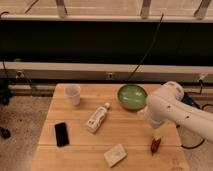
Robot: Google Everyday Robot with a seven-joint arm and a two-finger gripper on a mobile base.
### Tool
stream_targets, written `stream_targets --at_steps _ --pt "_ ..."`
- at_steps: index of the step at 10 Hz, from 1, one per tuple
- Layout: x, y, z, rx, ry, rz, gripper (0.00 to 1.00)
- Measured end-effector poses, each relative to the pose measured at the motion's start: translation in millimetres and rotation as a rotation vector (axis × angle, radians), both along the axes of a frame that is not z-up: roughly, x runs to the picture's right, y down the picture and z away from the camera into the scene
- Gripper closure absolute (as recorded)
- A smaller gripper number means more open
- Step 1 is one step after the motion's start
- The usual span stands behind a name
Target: Place the white sponge in the ceramic bowl
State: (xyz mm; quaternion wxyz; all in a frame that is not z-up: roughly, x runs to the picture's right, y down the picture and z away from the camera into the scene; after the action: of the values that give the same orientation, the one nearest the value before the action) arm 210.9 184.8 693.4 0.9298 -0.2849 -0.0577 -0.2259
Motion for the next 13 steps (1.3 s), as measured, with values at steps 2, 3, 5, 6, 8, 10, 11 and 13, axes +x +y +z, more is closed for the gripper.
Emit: stream_targets --at_steps 2,3,5,6,8,10,11,13 --pt "-9.0 5.7 -2.5 -0.006 -0.048 -0.065 0.2" --pt "-12.1 8.5 -3.9 -0.008 -0.075 -0.105 0.2" --pt "-28.4 14.2 -7.3 -0.013 -0.134 -0.191 0.2" --pt "-33.5 17.3 -8.9 -0.016 -0.161 -0.233 0.2" --pt "-34.9 19.3 -10.9 -0.019 -0.18 -0.261 0.2" --pt "-56.6 24.4 -12.8 -0.037 -0.238 -0.336 0.2" --pt "-67.4 26.5 -13.3 -0.045 -0.269 -0.374 0.2" --pt "-73.3 32.2 -13.0 -0.053 -0.298 -0.424 0.2"
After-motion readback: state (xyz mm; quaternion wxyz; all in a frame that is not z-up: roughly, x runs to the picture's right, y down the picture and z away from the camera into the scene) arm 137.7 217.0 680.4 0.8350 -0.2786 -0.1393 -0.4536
